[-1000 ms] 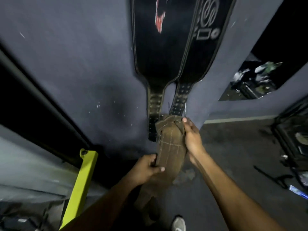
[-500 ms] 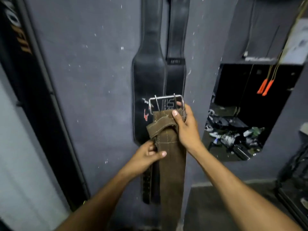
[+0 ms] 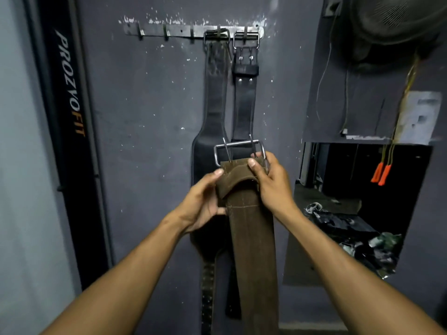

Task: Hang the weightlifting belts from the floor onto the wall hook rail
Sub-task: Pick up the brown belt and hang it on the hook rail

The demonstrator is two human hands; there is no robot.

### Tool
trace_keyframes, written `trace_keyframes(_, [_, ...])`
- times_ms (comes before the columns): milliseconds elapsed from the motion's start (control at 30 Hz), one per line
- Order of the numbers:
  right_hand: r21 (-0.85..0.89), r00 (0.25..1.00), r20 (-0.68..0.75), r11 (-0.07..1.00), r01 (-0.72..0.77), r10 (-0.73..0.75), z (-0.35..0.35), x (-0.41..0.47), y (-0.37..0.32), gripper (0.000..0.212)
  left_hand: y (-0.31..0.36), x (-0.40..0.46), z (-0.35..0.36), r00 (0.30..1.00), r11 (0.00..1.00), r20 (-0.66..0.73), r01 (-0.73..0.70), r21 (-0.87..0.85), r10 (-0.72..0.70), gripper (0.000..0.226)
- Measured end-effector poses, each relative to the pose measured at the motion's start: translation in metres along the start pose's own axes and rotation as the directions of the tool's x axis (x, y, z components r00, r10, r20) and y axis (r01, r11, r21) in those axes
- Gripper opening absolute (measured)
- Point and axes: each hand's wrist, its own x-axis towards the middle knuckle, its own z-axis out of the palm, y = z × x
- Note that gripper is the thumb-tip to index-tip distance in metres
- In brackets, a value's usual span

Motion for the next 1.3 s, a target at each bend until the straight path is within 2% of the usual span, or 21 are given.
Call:
trace_keyframes(67, [0.02,0.999,0.033,1.0,0.011,-0.011,0.0,0.006,-0.014,0.018,0.012,0.006,0.01,0.988,0.99,-0.133,-0.057,0.132,0.075,0.045])
trace_keyframes(133, [0.055,0.997,0.081,0.999,0.0,-0.004,0.005,0.009,-0.025,0.021,0.016,0.014,0.015,0.913,0.924,-0.309,-0.15,0.351,0.266,0.026])
trace_keyframes(167, [0.076,0.996,0.084,0.997,-0.004,-0.003,0.008,0.01,-0.03,0.022,0.017,0.016,0.014,0.883,0.889,-0.33,-0.179,0.42,0.334,0.02])
trace_keyframes(267, [0.12,0.999,0.044,0.993,-0.004,-0.002,0.022,0.009,-0.042,0.02,0.028,0.01,0.012,0.859,0.886,-0.337,-0.244,0.395,0.386,0.009])
trace_keyframes(333, [0.144,1.0,-0.015,0.989,-0.013,0.015,0.029,0.01,-0.05,0.02,0.021,0.002,0.011,0.829,0.89,-0.369,-0.298,0.344,0.42,0.02])
trace_keyframes(400, [0.159,0.996,-0.081,0.987,-0.01,0.024,0.036,0.014,-0.061,0.021,-0.002,-0.013,0.008,0.843,0.921,-0.399,-0.253,0.298,0.36,0.046])
trace_keyframes(433, [0.158,0.994,-0.105,0.987,-0.005,0.022,0.037,0.018,-0.067,0.021,-0.018,-0.02,0.007,0.875,0.944,-0.386,-0.2,0.263,0.293,0.05])
trace_keyframes(500, [0.136,0.991,-0.132,0.991,0.008,0.01,0.043,0.025,-0.08,0.021,-0.037,-0.031,0.003,0.911,0.964,-0.35,-0.146,0.22,0.218,0.037])
trace_keyframes(567, [0.118,0.99,-0.14,0.993,0.014,0.003,0.05,0.03,-0.089,0.022,-0.037,-0.036,-0.002,0.907,0.973,-0.365,-0.154,0.174,0.208,0.028])
trace_keyframes(633, [0.12,0.99,-0.143,0.993,0.017,0.001,0.055,0.034,-0.095,0.023,-0.035,-0.044,-0.009,0.929,0.978,-0.324,-0.131,0.161,0.177,0.024])
trace_keyframes(700, [0.128,0.988,-0.154,0.991,0.024,-0.005,0.059,0.039,-0.103,0.023,-0.045,-0.059,-0.016,0.958,0.976,-0.268,-0.042,0.212,0.1,0.026])
trace_keyframes(833, [0.132,0.988,-0.151,0.991,0.013,0.007,0.07,0.039,-0.112,0.023,-0.064,-0.086,-0.034,0.939,0.981,-0.343,0.035,0.19,0.033,0.024])
trace_keyframes(967, [0.142,0.989,-0.147,0.99,0.012,0.01,0.086,0.035,-0.115,0.025,-0.085,-0.111,-0.044,0.952,0.965,-0.285,0.173,0.197,-0.112,0.021])
trace_keyframes(1033, [0.134,0.99,-0.141,0.991,0.005,0.014,0.09,0.034,-0.116,0.027,-0.1,-0.125,-0.048,0.934,0.961,-0.328,0.211,0.181,-0.143,0.015])
trace_keyframes(1100, [0.117,0.991,-0.134,0.993,-0.003,0.019,0.095,0.033,-0.112,0.027,-0.103,-0.127,-0.05,0.917,0.959,-0.374,0.218,0.181,-0.138,0.011])
trace_keyframes(1167, [0.104,0.992,-0.123,0.995,-0.006,0.019,0.097,0.031,-0.105,0.026,-0.091,-0.121,-0.047,0.931,0.975,-0.345,0.175,0.136,-0.119,0.021])
trace_keyframes(1233, [0.064,0.993,-0.114,0.998,-0.006,0.013,0.097,0.028,-0.096,0.026,-0.057,-0.105,-0.043,0.966,0.998,-0.257,0.016,-0.058,-0.03,0.049])
trace_keyframes(1300, [0.002,0.995,-0.104,1.0,-0.001,0.001,0.097,0.023,-0.085,0.023,-0.008,-0.079,-0.04,0.955,0.974,-0.28,-0.153,-0.169,0.102,0.06])
